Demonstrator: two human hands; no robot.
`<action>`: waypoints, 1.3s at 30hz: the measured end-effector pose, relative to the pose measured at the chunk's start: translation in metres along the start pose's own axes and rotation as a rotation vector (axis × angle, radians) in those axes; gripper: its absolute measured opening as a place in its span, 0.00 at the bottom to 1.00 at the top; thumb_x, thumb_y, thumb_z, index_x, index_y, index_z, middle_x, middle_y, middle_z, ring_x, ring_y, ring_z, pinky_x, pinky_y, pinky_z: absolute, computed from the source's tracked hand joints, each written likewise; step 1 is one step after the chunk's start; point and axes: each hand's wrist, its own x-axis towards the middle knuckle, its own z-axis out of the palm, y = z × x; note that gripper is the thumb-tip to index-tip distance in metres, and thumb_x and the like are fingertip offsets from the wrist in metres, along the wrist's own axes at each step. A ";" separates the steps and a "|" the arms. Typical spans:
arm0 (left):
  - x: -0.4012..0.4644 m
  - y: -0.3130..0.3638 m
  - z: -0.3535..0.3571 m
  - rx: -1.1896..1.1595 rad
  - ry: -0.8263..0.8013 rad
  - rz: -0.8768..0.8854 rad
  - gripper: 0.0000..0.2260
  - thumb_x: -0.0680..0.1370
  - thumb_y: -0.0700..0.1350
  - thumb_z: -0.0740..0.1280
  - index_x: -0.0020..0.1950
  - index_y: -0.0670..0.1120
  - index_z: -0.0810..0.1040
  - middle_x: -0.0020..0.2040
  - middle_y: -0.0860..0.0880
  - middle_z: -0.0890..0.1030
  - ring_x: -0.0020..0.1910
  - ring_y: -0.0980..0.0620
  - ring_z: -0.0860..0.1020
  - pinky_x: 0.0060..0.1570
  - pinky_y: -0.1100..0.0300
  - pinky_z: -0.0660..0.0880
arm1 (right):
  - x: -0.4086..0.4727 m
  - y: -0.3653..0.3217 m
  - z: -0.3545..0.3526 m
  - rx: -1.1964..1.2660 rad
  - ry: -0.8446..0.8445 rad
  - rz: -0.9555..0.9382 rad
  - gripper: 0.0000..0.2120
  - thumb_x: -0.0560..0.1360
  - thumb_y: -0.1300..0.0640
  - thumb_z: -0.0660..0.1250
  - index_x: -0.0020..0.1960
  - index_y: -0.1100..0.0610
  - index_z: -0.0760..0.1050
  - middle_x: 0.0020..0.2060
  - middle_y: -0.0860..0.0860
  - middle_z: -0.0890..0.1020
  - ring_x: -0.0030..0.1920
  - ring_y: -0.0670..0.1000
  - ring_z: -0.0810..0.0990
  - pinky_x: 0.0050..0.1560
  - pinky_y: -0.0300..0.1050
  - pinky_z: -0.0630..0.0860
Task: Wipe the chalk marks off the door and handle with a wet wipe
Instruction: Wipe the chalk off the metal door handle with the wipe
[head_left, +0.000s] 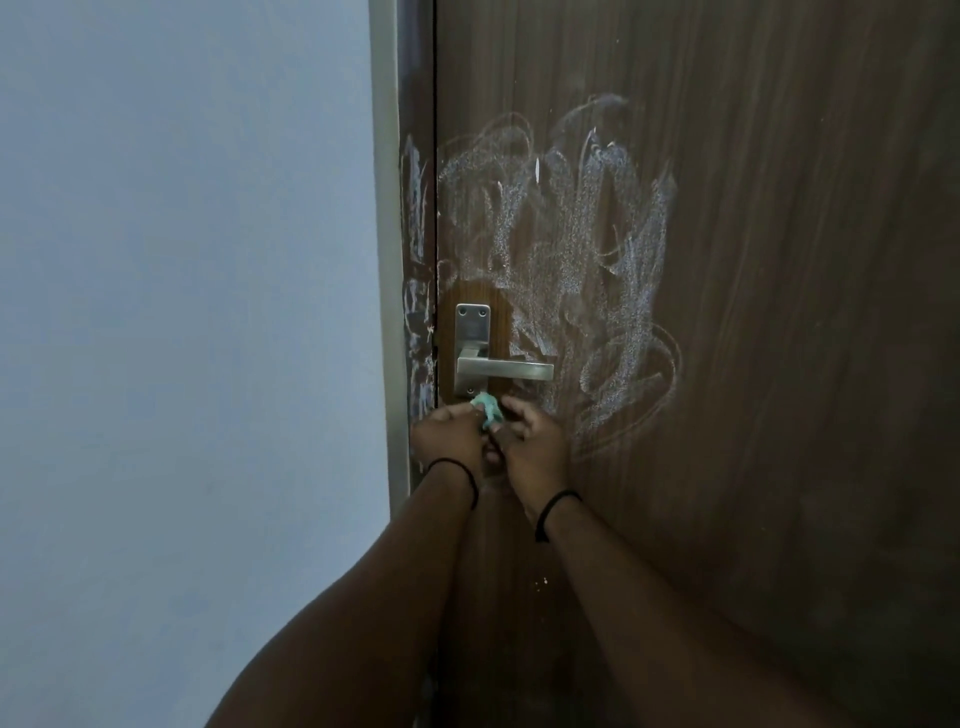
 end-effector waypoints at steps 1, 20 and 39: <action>0.002 0.002 0.000 -0.002 -0.034 0.006 0.03 0.73 0.35 0.71 0.43 0.42 0.84 0.34 0.43 0.83 0.26 0.50 0.79 0.25 0.60 0.76 | 0.002 -0.003 0.001 -0.037 0.008 -0.035 0.16 0.77 0.65 0.68 0.62 0.53 0.77 0.48 0.51 0.85 0.45 0.48 0.84 0.46 0.45 0.83; 0.024 -0.006 -0.030 0.469 0.207 0.425 0.09 0.77 0.41 0.61 0.39 0.52 0.75 0.35 0.55 0.75 0.35 0.57 0.71 0.31 0.67 0.63 | 0.019 -0.002 0.057 -0.178 0.472 0.064 0.08 0.78 0.52 0.66 0.48 0.57 0.80 0.39 0.50 0.82 0.39 0.52 0.79 0.36 0.41 0.70; -0.018 0.031 -0.035 0.312 -0.026 0.554 0.04 0.75 0.49 0.71 0.45 0.58 0.84 0.36 0.63 0.81 0.38 0.67 0.79 0.32 0.77 0.69 | -0.016 -0.054 0.015 0.068 0.033 -0.065 0.10 0.74 0.64 0.71 0.54 0.56 0.80 0.46 0.53 0.85 0.45 0.52 0.85 0.46 0.51 0.83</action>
